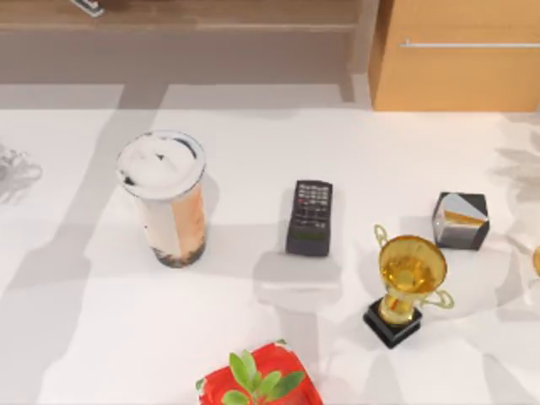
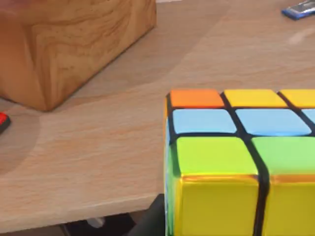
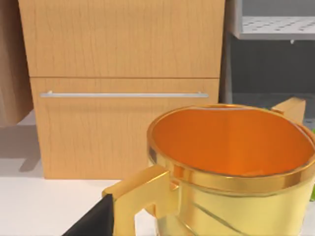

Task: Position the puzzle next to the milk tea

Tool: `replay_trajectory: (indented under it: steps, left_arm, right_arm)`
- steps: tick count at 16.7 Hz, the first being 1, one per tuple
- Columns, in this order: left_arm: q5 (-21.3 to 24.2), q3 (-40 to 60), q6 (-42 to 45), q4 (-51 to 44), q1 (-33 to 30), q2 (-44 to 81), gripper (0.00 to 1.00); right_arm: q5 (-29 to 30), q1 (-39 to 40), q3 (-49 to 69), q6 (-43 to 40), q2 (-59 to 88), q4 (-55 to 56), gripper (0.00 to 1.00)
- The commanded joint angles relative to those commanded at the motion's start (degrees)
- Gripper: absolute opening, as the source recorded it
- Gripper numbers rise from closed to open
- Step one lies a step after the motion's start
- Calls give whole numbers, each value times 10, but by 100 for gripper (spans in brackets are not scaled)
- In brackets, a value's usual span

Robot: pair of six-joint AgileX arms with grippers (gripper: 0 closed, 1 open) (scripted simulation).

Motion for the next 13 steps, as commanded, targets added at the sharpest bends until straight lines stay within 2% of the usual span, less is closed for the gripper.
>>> replay_trajectory:
  steps: [3,6,9,13]
  left_arm:
    - [41,-59,-3,-153,49,-10,0]
    - [59,-136,-13,-261,91,25,0]
    - [55,-204,-25,-321,117,79,0]
    - [43,-256,-34,-335,122,129,0]
  right_arm:
    - [0,0,0,0,0,0,100]
    - [0,0,0,0,0,0,100]
    - [0,0,0,0,0,0,100]
    - [0,0,0,0,0,0,100]
